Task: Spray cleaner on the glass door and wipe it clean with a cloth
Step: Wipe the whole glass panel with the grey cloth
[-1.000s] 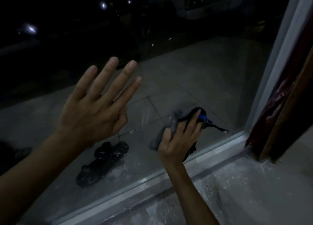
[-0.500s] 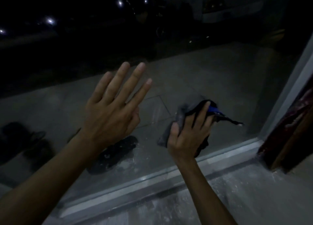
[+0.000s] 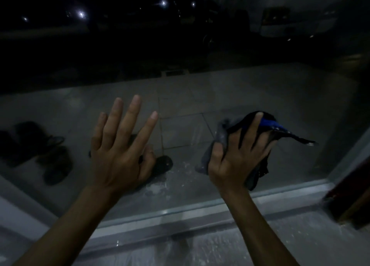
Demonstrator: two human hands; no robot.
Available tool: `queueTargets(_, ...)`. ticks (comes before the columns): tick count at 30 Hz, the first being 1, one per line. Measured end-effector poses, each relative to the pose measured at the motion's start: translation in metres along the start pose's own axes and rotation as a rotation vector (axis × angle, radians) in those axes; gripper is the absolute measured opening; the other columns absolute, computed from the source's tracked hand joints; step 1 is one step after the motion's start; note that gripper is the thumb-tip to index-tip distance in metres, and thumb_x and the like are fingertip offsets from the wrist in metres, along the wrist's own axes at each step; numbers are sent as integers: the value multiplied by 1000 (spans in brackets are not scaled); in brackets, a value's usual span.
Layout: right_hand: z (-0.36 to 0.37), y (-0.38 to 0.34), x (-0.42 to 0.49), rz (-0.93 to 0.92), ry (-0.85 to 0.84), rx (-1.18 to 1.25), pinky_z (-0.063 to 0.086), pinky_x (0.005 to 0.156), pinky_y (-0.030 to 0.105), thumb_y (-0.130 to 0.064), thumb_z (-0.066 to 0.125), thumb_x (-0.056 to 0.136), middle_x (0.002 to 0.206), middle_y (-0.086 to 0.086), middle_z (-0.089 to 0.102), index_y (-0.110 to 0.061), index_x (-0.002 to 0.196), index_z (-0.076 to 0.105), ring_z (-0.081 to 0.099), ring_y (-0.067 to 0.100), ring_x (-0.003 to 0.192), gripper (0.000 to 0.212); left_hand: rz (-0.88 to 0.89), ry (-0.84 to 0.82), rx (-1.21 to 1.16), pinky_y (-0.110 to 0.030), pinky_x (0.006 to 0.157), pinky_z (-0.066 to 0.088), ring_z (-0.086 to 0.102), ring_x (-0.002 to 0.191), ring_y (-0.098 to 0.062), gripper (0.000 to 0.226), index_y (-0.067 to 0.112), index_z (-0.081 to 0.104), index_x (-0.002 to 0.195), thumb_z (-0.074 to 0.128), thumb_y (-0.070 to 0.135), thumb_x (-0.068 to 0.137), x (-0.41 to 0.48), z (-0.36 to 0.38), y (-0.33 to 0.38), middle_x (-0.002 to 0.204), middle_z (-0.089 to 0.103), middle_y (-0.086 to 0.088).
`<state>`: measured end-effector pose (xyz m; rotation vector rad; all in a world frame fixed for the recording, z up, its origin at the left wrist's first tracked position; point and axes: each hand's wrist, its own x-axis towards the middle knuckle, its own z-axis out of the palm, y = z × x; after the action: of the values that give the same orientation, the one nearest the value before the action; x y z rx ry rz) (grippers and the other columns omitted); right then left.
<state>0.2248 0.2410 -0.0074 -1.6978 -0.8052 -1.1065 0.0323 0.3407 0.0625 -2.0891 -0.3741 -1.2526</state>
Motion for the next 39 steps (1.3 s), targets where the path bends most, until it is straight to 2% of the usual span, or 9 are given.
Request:
queueTargets(4, 6, -53, 18, 102, 3, 24, 12, 114, 61, -46, 15, 101, 155, 10, 18, -22, 145, 28, 25, 38, 138, 51, -64, 37, 14, -43, 118, 13, 11, 147, -27, 67, 17, 29, 148, 48, 27, 85, -22, 1, -10, 160, 7, -6)
queueTargets(10, 9, -16, -27, -397, -118, -32, 18, 108, 67, -47, 29, 101, 164, -5, -3, -28, 134, 43, 19, 33, 138, 40, -209, -17, 41, -44, 118, 11, 7, 147, -27, 64, 16, 25, 149, 42, 32, 90, -57, -2, -12, 160, 2, -5)
queueTargets(13, 0, 9, -24, -319, -122, -66, 11, 110, 68, -45, 25, 102, 164, -2, -5, -23, 134, 43, 9, 34, 147, 42, -250, -34, 31, -44, 118, 11, 8, 147, -28, 66, 19, 21, 150, 42, 32, 90, -71, -6, -16, 160, 2, -5)
queueTargets(18, 6, -61, 8, -34, -33, -7, 17, 110, 68, -42, 21, 101, 153, 13, 20, -24, 142, 32, 27, 42, 136, 47, -304, -44, 22, -44, 118, 9, 5, 147, -26, 68, 17, 22, 150, 43, 32, 87, -84, -13, -27, 160, 0, -4)
queueTargets(22, 18, -89, -37, -459, -156, 30, 2, 112, 64, -46, 29, 100, 164, -1, -4, -32, 135, 41, 13, 36, 145, 39, -342, -68, 6, -43, 118, 6, 2, 148, -25, 75, 19, 17, 151, 46, 30, 83, -94, -15, -31, 160, -3, -2)
queueTargets(26, 14, -19, -68, -743, -197, -96, 1, 113, 62, -45, 35, 98, 164, -2, 0, -34, 134, 42, 2, 31, 149, 37, -343, -76, -1, -44, 118, 7, 2, 148, -24, 72, 17, 18, 151, 45, 29, 85, -108, -21, -29, 161, -4, -2)
queueTargets(29, 2, 3, -41, -623, -190, -127, 8, 111, 63, -42, 32, 102, 164, 1, -3, -25, 125, 48, 28, 38, 133, 33, -336, -65, 5, -45, 118, 11, 6, 148, -25, 65, 9, 29, 145, 45, 29, 85, -120, -25, -30, 161, 0, -4)
queueTargets(34, 15, -86, -15, -304, -77, -20, 11, 110, 67, -43, 30, 101, 163, 5, 2, -26, 136, 36, 21, 41, 138, 40, -388, -49, -43, -46, 117, 14, 9, 147, -27, 67, 12, 25, 148, 46, 27, 86, -136, -25, -21, 161, 4, -5)
queueTargets(39, 26, -75, -77, -922, -245, 17, 22, 106, 58, -44, 58, 86, 164, 0, 3, -33, 143, 34, 28, 32, 136, 63, -412, -67, -63, -47, 116, 16, 10, 147, -26, 72, 18, 17, 151, 45, 26, 86, -148, -32, -25, 161, 3, -3)
